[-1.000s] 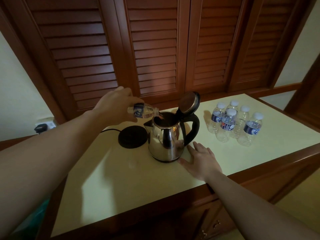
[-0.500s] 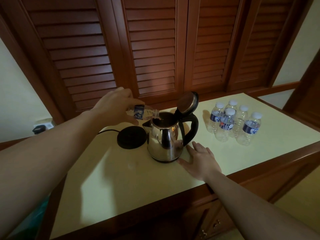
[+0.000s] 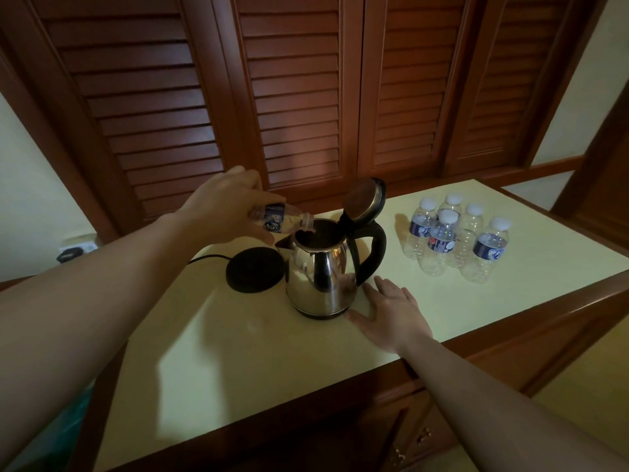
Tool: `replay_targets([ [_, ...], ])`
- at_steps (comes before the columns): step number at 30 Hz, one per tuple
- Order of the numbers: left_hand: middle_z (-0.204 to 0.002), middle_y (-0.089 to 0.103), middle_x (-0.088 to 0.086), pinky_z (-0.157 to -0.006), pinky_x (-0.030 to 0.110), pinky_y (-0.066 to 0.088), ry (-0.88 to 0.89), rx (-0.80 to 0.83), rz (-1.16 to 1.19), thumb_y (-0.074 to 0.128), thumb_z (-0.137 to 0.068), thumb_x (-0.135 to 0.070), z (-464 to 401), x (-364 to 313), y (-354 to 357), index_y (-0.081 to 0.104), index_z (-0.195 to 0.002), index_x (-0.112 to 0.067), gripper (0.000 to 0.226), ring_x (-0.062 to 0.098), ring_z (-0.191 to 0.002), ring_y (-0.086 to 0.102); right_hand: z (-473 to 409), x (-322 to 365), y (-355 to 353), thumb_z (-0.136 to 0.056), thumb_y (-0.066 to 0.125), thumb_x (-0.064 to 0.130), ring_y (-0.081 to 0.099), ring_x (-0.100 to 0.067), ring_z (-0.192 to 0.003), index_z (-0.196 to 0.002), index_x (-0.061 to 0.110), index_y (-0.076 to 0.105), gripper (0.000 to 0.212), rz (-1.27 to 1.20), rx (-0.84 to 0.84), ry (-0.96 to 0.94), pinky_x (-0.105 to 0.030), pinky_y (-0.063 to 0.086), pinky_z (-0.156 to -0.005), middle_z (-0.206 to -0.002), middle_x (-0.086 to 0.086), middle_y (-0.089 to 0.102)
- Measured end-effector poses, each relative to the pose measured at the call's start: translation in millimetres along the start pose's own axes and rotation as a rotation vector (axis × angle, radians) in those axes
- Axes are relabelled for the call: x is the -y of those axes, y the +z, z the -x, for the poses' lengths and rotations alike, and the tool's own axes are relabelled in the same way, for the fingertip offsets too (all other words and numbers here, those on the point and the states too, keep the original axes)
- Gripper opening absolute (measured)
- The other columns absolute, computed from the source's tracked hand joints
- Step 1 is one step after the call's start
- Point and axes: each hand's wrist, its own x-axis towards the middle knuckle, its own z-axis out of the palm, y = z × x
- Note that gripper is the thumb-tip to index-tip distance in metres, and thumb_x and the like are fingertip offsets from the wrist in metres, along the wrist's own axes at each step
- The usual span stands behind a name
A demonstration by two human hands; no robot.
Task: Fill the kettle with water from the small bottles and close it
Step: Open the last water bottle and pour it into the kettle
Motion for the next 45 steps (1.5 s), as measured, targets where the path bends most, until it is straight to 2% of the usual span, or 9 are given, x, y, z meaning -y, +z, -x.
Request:
replay_targets([
  [5, -0.106, 0.049, -0.004, -0.085, 0.04, 0.049, -0.001, 0.0, 0.025, 0.069, -0.069, -0.079, -1, -2, -1, 0.051, -0.147, -0.043, 0.088, 0.019, -0.099, 0.047, 1, 0, 0, -0.09, 0.032, 0.086, 0.008, -0.019, -0.161, -0.165, 0.029, 0.026, 0.094, 0.004, 0.001, -0.001, -0.043, 0.004, -0.131, -0.174, -0.002, 0.017],
  [17, -0.104, 0.05, -0.006, -0.082, 0.036, 0.044, 0.094, -0.057, -0.096, 0.067, -0.07, -0.08, -7, 2, 5, 0.054, -0.145, -0.042, 0.085, 0.016, -0.094, 0.041, 0, 1, -2, -0.089, 0.033, 0.086, 0.008, -0.019, -0.161, -0.164, 0.029, 0.028, 0.095, -0.003, -0.001, 0.004, -0.043, 0.004, -0.131, -0.174, -0.002, 0.018],
  [23, -0.105, 0.045, -0.007, -0.079, 0.035, 0.041, 0.139, -0.037, -0.186, 0.049, -0.069, -0.087, -12, 2, 1, 0.05, -0.146, -0.045, 0.087, 0.014, -0.092, 0.033, 2, 1, -2, -0.09, 0.032, 0.086, 0.008, -0.019, -0.161, -0.164, 0.03, 0.027, 0.093, -0.005, 0.006, 0.001, -0.044, 0.004, -0.131, -0.174, -0.002, 0.017],
  [28, -0.11, 0.048, -0.006, -0.08, 0.033, 0.035, 0.222, -0.045, -0.244, 0.063, -0.075, -0.079, -17, 2, -2, 0.046, -0.147, -0.05, 0.078, 0.016, -0.097, 0.037, 2, 1, -4, -0.091, 0.034, 0.084, 0.01, -0.02, -0.16, -0.164, 0.029, 0.028, 0.091, 0.003, 0.005, -0.008, -0.043, 0.005, -0.13, -0.174, -0.004, 0.019],
  [31, -0.115, 0.049, -0.004, -0.082, 0.034, 0.034, 0.252, -0.048, -0.301, 0.061, -0.078, -0.077, -21, 1, -9, 0.041, -0.149, -0.053, 0.077, 0.018, -0.1, 0.038, 1, 1, -3, -0.091, 0.034, 0.084, 0.01, -0.02, -0.16, -0.164, 0.03, 0.027, 0.091, 0.002, 0.006, -0.006, -0.043, 0.005, -0.13, -0.174, -0.004, 0.019],
  [38, -0.119, 0.052, -0.001, -0.084, 0.037, 0.042, 0.292, -0.039, -0.425, 0.066, -0.082, -0.067, -27, -1, -20, 0.039, -0.149, -0.055, 0.073, 0.021, -0.104, 0.044, 1, 1, -2, -0.09, 0.033, 0.085, 0.011, -0.02, -0.16, -0.164, 0.03, 0.027, 0.093, -0.001, 0.001, -0.008, -0.043, 0.006, -0.13, -0.173, -0.004, 0.02],
  [42, -0.12, 0.05, -0.003, -0.088, 0.037, 0.039, 0.226, -0.058, -0.357, 0.064, -0.083, -0.068, -19, 0, -8, 0.038, -0.149, -0.055, 0.072, 0.021, -0.107, 0.042, 1, 0, -2, -0.088, 0.03, 0.087, 0.013, -0.022, -0.16, -0.164, 0.03, 0.027, 0.095, 0.006, -0.003, -0.021, -0.045, 0.008, -0.13, -0.173, -0.005, 0.021],
  [45, -0.116, 0.053, -0.001, -0.088, 0.039, 0.04, 0.124, -0.068, -0.19, 0.068, -0.078, -0.071, -7, 3, 9, 0.049, -0.147, -0.045, 0.076, 0.022, -0.105, 0.046, 1, -1, 0, -0.088, 0.03, 0.087, 0.013, -0.022, -0.16, -0.164, 0.03, 0.028, 0.095, 0.004, -0.012, -0.024, -0.045, 0.008, -0.13, -0.173, -0.005, 0.022],
])
